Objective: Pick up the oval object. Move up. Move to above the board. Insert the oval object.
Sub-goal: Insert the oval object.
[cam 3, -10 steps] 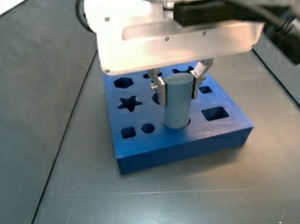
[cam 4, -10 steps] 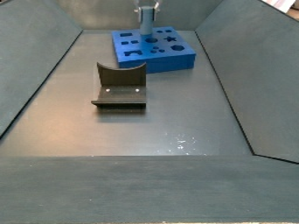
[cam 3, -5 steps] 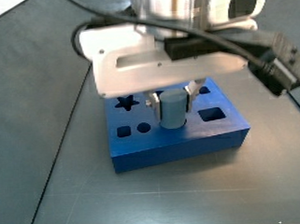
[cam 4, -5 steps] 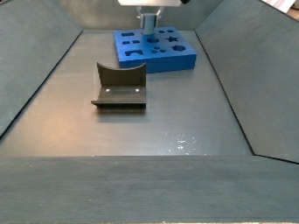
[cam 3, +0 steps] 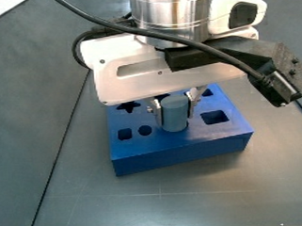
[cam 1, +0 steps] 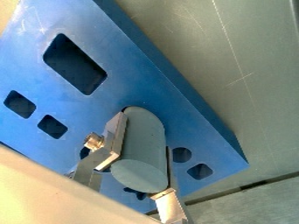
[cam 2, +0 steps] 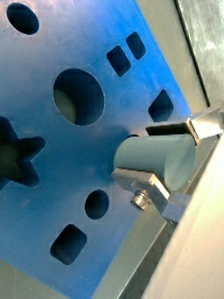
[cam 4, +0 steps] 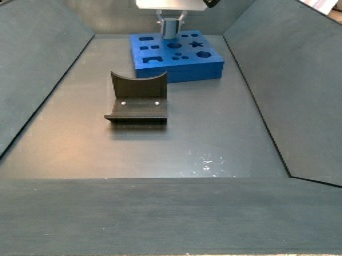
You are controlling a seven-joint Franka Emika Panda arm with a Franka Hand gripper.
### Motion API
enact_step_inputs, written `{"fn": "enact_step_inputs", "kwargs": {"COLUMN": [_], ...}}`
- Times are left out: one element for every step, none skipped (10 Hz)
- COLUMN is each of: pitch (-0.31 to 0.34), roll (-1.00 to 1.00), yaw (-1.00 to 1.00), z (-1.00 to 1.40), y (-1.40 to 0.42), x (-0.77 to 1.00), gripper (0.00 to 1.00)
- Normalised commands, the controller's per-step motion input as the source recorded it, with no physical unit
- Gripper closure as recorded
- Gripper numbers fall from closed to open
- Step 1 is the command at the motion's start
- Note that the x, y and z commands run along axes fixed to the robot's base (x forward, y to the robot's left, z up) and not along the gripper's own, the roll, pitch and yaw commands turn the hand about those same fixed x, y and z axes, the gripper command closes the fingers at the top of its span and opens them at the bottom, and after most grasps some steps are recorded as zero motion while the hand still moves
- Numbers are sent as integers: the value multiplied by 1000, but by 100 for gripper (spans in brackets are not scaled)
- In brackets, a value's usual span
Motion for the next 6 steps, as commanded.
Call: {"fn": "enact_step_inputs", "kwargs": {"pitch": [0,7,0,-4,-89,-107], "roll": [206,141,0,0,0,21], "yaw": [0,-23,0,0,94,71], "z": [-631,-794,-154,0,-91,-126], "y": [0,0,0,0,-71,-106], "x": [63,177,57,0,0,0], "gripper": [100,100,100,100,100,100]}}
